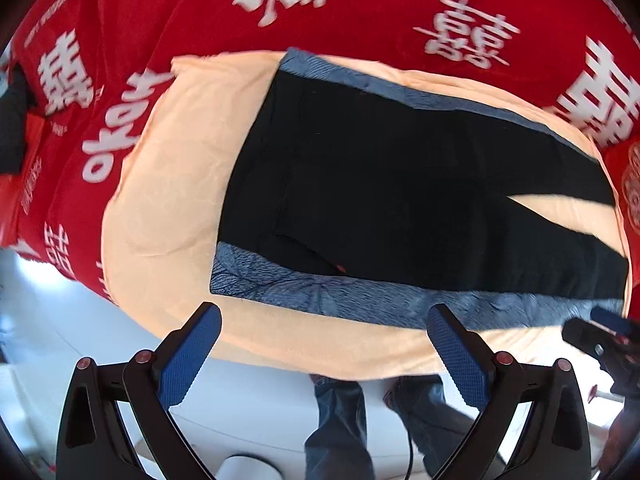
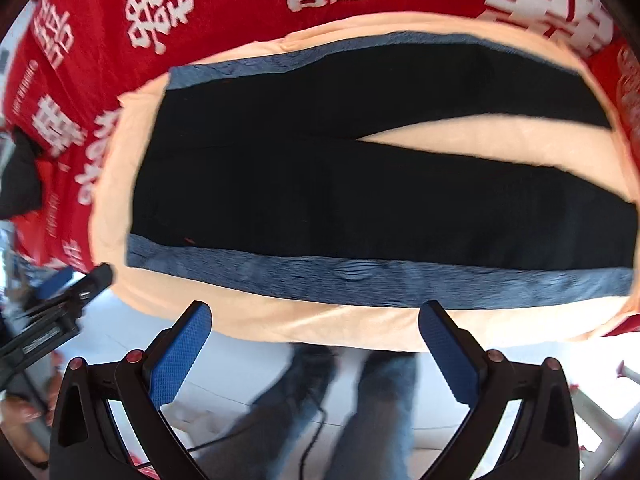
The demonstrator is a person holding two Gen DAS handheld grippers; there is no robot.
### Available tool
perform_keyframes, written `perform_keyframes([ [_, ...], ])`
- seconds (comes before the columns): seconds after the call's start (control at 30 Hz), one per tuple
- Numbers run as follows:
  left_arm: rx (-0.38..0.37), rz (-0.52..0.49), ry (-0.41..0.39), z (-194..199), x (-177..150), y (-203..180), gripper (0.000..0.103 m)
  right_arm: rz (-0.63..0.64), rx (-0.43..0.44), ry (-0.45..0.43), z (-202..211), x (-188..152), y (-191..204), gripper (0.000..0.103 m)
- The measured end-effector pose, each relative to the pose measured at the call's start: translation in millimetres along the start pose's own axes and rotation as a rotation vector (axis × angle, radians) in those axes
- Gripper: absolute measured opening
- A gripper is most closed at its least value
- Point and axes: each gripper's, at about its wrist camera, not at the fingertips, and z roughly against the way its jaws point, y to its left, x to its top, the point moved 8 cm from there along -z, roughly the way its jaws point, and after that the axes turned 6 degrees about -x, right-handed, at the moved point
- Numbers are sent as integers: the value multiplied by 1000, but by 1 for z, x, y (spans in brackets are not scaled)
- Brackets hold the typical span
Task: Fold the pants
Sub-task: 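Grasp the patterned trim edge with the left gripper while the right gripper grasps it too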
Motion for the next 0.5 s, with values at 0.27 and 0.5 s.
perform_keyframes([
  [0.27, -64, 106, 25, -73, -18, 47, 103, -100, 385, 49, -69, -26, 39, 77],
  [0.5, -225, 242, 25, -105, -32, 73, 103, -169, 610, 175, -140, -51, 75, 60],
])
